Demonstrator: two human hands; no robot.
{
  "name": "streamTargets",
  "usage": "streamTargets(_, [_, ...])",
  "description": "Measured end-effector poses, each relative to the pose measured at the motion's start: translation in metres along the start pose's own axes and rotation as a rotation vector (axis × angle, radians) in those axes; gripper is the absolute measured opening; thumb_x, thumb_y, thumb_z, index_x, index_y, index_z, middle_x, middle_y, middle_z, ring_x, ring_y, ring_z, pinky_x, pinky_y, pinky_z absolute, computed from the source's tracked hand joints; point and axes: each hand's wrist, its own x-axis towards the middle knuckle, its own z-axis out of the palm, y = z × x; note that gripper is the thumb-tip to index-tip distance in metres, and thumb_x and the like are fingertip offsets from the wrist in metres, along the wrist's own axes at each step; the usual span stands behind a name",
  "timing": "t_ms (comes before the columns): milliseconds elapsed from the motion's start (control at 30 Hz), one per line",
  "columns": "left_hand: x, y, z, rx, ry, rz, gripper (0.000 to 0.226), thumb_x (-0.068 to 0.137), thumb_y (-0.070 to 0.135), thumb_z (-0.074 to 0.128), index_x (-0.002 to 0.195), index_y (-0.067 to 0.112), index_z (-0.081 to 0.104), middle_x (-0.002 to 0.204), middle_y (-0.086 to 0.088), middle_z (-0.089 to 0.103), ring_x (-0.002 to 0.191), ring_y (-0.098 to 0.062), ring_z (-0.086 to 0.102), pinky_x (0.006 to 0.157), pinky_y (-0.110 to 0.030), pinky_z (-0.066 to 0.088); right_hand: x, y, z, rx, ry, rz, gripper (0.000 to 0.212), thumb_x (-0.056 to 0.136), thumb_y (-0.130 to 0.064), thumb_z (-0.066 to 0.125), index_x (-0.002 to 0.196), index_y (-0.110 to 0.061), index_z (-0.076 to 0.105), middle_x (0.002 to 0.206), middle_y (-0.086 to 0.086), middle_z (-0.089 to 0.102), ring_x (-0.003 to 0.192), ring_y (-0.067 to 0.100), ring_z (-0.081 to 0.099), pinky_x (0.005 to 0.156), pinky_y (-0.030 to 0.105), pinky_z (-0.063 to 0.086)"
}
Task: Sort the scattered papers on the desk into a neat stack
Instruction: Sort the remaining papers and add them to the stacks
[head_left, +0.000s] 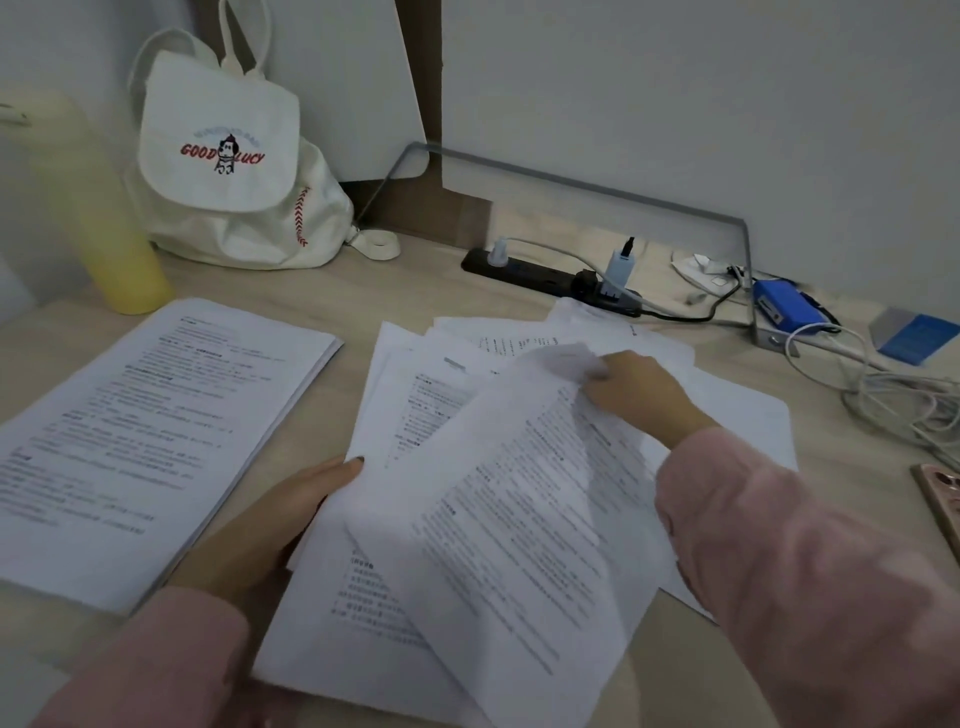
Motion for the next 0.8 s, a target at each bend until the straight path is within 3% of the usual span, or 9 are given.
streamTargets(133, [0.005, 0.007, 0.007, 0.169, 0.006, -0.012, 0.038, 0.090, 0.041, 0.049, 0.115, 0.016, 0.062, 0.110, -0.003, 0.069, 0.102, -0.020, 0.064, 0.092, -0.034, 0.048, -0.001, -0.044, 0.022, -0.067, 0.086, -0.254, 0.014, 0.088, -0.015, 0.046, 0.077, -0.014, 0.053, 0.078, 0.002, 0.053, 0.079, 0.023, 0.050, 0.067, 0.028, 0.036])
streamTargets(200, [0.005, 0.006, 0.007, 0.326, -0.042, 0.064, 0.038, 0.087, 0.036, 0.060, 0.121, 0.017, 0.059, 0.112, 0.001, 0.068, 0.100, -0.016, 0.065, 0.084, -0.029, 0.052, -0.003, -0.057, 0.034, 0.023, 0.115, -0.343, 0.017, 0.089, -0.011, 0.043, 0.074, -0.014, 0.049, 0.073, 0.002, 0.052, 0.082, 0.025, 0.050, 0.066, 0.030, 0.037])
streamTargets(267, [0.006, 0.002, 0.007, 0.432, -0.056, 0.133, 0.040, 0.087, 0.024, 0.061, 0.127, 0.019, 0.053, 0.116, 0.003, 0.064, 0.102, -0.013, 0.063, 0.080, -0.024, 0.051, -0.006, -0.063, 0.042, 0.135, 0.104, -0.401, 0.019, 0.091, -0.010, 0.044, 0.105, -0.011, 0.057, 0.097, 0.008, 0.060, 0.099, 0.029, 0.052, 0.079, 0.032, 0.041])
streamTargets(367, [0.006, -0.003, 0.003, 0.401, 0.040, 0.251, 0.039, 0.088, 0.020, 0.060, 0.126, 0.020, 0.052, 0.113, 0.006, 0.064, 0.106, -0.016, 0.061, 0.088, -0.030, 0.050, -0.011, -0.048, 0.042, 0.318, 0.124, -0.316, 0.051, 0.091, -0.018, 0.053, 0.139, -0.015, 0.036, 0.140, 0.007, 0.044, 0.129, 0.023, 0.038, 0.103, 0.028, 0.030])
streamTargets(500, [-0.002, 0.003, 0.002, 0.245, 0.160, 0.456, 0.030, 0.090, 0.006, 0.054, 0.105, 0.032, 0.056, 0.084, 0.025, 0.072, 0.086, 0.004, 0.067, 0.063, -0.012, 0.052, -0.027, -0.010, 0.037, 0.626, 0.188, -0.060, 0.073, 0.086, -0.031, 0.062, 0.146, -0.018, 0.022, 0.152, 0.005, 0.026, 0.138, 0.020, 0.027, 0.109, 0.031, 0.024])
streamTargets(600, [-0.009, 0.015, 0.014, 0.097, 0.214, 0.557, 0.032, 0.091, 0.009, 0.051, 0.113, 0.031, 0.056, 0.093, 0.021, 0.071, 0.086, 0.007, 0.066, 0.064, -0.009, 0.052, -0.051, 0.007, 0.034, 1.029, -0.055, 0.039, 0.077, 0.084, -0.036, 0.062, 0.147, -0.022, 0.021, 0.147, -0.002, 0.035, 0.132, 0.017, 0.039, 0.104, 0.031, 0.032])
streamTargets(667, [-0.011, 0.023, 0.023, 0.011, 0.225, 0.575, 0.033, 0.091, 0.014, 0.053, 0.118, 0.031, 0.057, 0.101, 0.015, 0.072, 0.090, -0.001, 0.068, 0.070, -0.016, 0.056, -0.062, 0.009, 0.032, 1.308, -0.251, -0.032, 0.058, 0.086, -0.028, 0.060, 0.139, -0.015, 0.039, 0.134, 0.001, 0.056, 0.117, 0.020, 0.058, 0.096, 0.032, 0.046])
streamTargets(733, [-0.013, 0.034, 0.030, 0.004, 0.200, 0.623, 0.034, 0.091, 0.015, 0.053, 0.122, 0.028, 0.056, 0.109, 0.012, 0.070, 0.099, -0.008, 0.067, 0.079, -0.026, 0.056, -0.066, 0.006, 0.025, 1.377, -0.270, -0.118, 0.039, 0.088, -0.016, 0.056, 0.127, -0.012, 0.054, 0.119, 0.003, 0.068, 0.105, 0.023, 0.066, 0.083, 0.031, 0.055])
streamTargets(800, [-0.017, 0.045, 0.037, 0.018, 0.166, 0.674, 0.033, 0.091, 0.013, 0.052, 0.120, 0.028, 0.058, 0.112, 0.010, 0.069, 0.103, -0.010, 0.066, 0.083, -0.029, 0.053, -0.070, 0.001, 0.013, 1.370, -0.142, -0.166, 0.033, 0.088, -0.010, 0.056, 0.121, -0.012, 0.059, 0.112, 0.004, 0.071, 0.099, 0.023, 0.068, 0.076, 0.029, 0.057])
